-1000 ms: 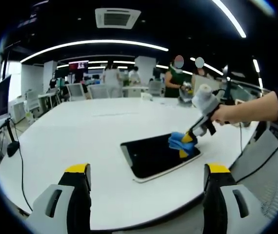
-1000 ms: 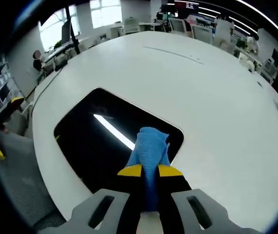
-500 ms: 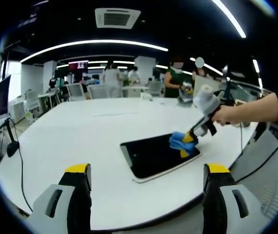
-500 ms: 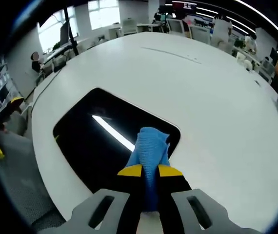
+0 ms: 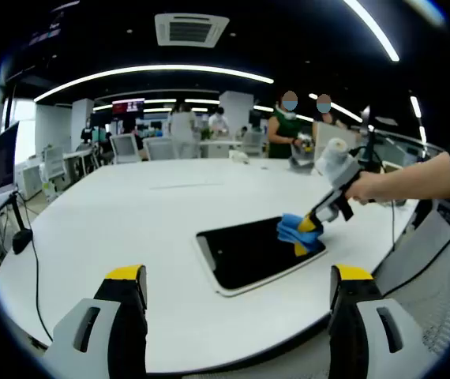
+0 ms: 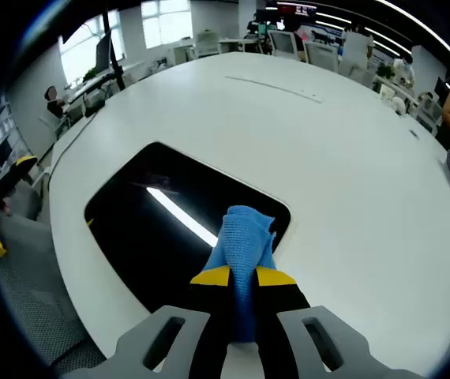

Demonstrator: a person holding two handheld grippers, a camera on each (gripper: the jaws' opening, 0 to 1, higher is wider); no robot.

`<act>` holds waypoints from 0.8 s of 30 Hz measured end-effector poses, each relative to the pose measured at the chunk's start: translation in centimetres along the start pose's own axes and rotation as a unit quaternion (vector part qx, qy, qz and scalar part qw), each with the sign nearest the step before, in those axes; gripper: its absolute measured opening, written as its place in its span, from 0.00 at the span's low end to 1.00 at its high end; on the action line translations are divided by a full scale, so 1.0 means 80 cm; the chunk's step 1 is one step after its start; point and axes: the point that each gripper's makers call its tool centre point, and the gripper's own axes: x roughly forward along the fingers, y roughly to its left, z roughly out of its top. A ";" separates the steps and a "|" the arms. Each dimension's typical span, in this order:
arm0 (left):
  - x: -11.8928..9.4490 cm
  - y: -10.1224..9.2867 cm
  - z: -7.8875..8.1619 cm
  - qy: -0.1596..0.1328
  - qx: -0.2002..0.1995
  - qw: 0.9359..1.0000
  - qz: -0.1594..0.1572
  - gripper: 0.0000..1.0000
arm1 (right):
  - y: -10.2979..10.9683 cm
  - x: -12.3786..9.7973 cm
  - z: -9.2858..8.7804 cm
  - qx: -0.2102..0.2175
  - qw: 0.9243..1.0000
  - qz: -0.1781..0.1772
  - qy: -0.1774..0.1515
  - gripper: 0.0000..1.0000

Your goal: Wipe the mirror surface with the cleaning cloth until all visible marks leave the cleaned area.

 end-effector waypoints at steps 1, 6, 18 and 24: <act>0.000 0.000 0.000 0.000 0.000 1.000 0.000 0.97 | 0.000 0.000 0.000 0.000 1.000 -0.001 0.001 0.05; 0.000 -0.001 0.000 0.001 -0.001 1.000 -0.002 0.96 | 0.002 -0.001 -0.002 0.002 1.000 -0.002 0.002 0.05; 0.000 -0.001 0.001 -0.001 0.000 1.000 -0.003 0.95 | 0.017 -0.010 -0.016 -0.010 1.000 0.007 0.009 0.05; 0.000 0.000 0.000 -0.001 -0.001 1.000 0.000 0.96 | 0.020 -0.014 -0.020 -0.008 1.000 0.012 0.009 0.05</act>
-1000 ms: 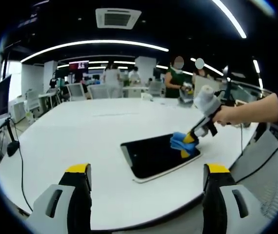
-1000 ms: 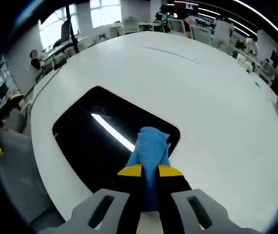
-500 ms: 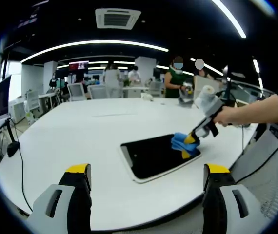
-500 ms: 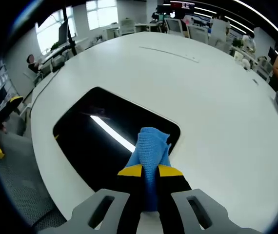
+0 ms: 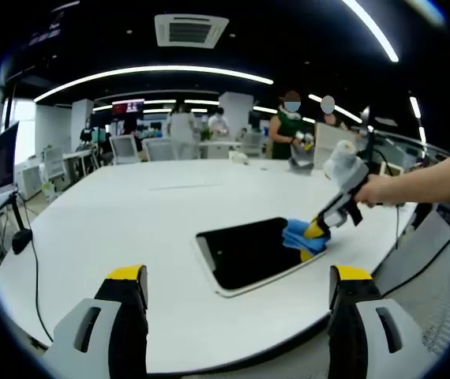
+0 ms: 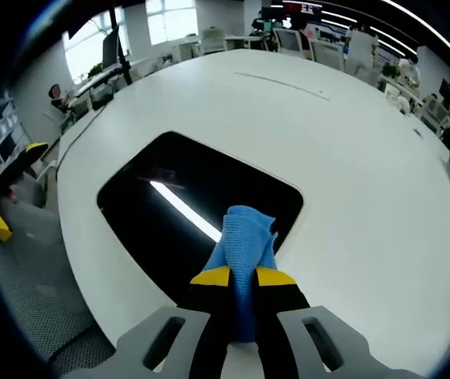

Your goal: Wipe the mirror surface with the cleaning cloth until all visible marks leave the cleaned area.

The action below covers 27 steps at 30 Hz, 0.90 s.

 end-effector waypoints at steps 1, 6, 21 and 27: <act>0.000 0.000 0.000 0.000 0.000 1.000 0.000 0.96 | 0.002 -0.001 -0.001 -0.003 1.000 0.001 0.000 0.05; 0.000 0.001 0.000 -0.001 0.002 1.000 0.002 0.97 | 0.007 -0.004 -0.007 0.000 1.000 0.004 -0.006 0.05; -0.001 0.002 0.001 -0.004 0.004 1.000 0.005 0.98 | 0.020 -0.007 -0.011 -0.059 0.998 0.027 -0.014 0.05; -0.001 0.001 0.001 -0.002 0.004 1.000 0.005 0.98 | 0.023 -0.007 -0.011 -0.057 0.998 0.035 -0.017 0.05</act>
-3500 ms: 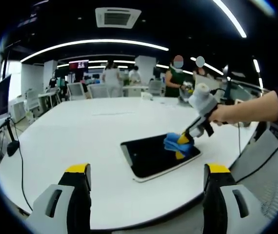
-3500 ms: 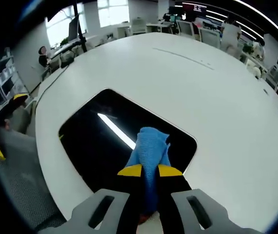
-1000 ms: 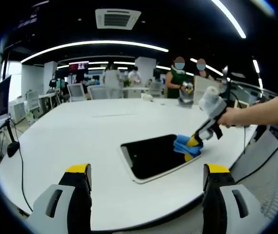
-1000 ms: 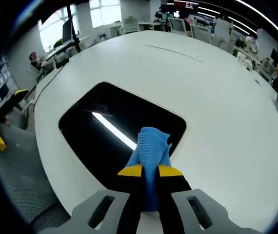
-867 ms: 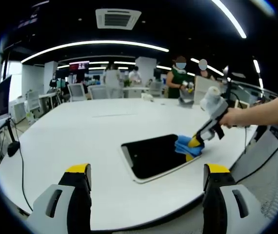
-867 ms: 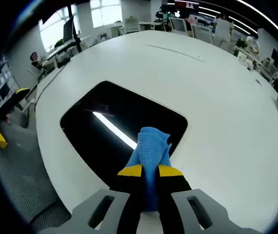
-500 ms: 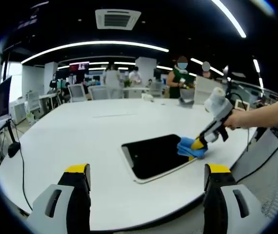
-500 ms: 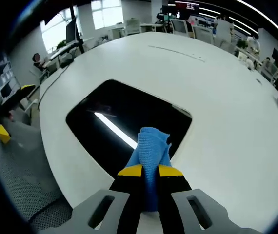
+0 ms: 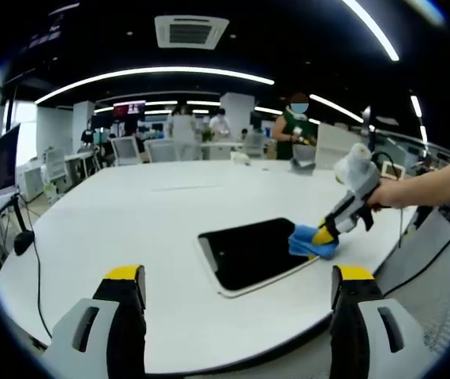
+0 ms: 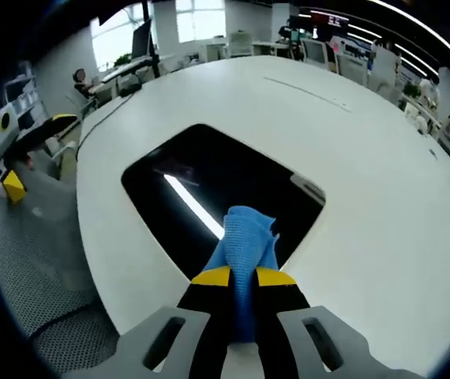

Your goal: Wipe the mirror surface with the cleaning cloth until all visible marks leave the cleaned area.

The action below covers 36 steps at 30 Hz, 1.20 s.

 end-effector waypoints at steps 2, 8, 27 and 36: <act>0.000 0.000 0.001 -0.002 0.000 1.000 0.000 0.99 | 0.007 0.001 0.001 -0.008 1.000 0.008 -0.003 0.05; 0.000 0.000 0.000 0.000 -0.001 1.000 0.000 0.98 | 0.016 0.004 0.006 -0.028 0.999 0.021 -0.006 0.05; 0.000 -0.001 -0.001 0.003 0.001 1.000 -0.004 0.99 | 0.047 0.009 0.016 -0.036 0.997 0.070 -0.024 0.05; -0.001 0.001 -0.001 0.003 0.000 1.000 0.001 0.99 | 0.057 0.013 0.023 -0.051 0.995 0.078 -0.028 0.05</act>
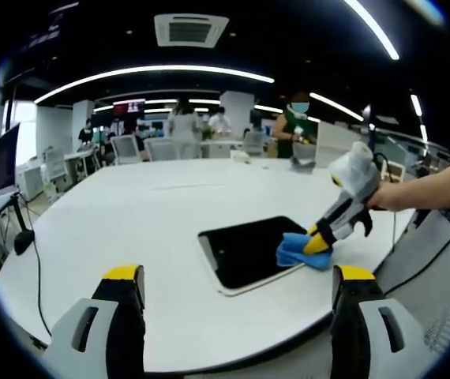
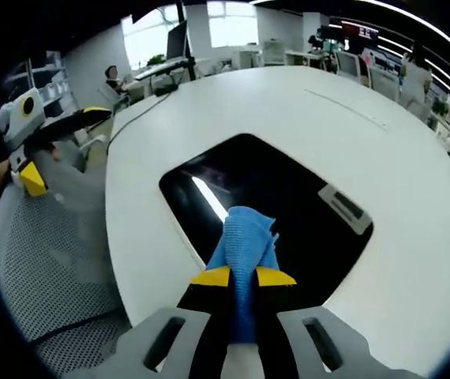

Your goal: Wipe the mirror surface with the cleaning cloth until all visible marks leave the cleaned area.

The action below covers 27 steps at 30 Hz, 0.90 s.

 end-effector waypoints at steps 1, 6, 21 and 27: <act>0.000 0.000 0.000 0.000 0.000 1.000 0.000 0.99 | 0.001 0.001 0.001 0.000 1.000 0.001 -0.001 0.05; 0.000 0.000 0.000 0.000 0.000 1.000 -0.001 0.99 | 0.002 0.002 0.002 0.004 1.000 0.004 -0.003 0.05; 0.000 -0.001 0.000 0.001 0.000 1.000 -0.004 0.99 | 0.029 0.023 0.026 -0.011 1.000 0.029 -0.007 0.05; 0.001 -0.001 0.000 0.001 0.000 1.000 -0.004 0.99 | 0.036 0.031 0.035 -0.016 0.999 0.032 -0.007 0.05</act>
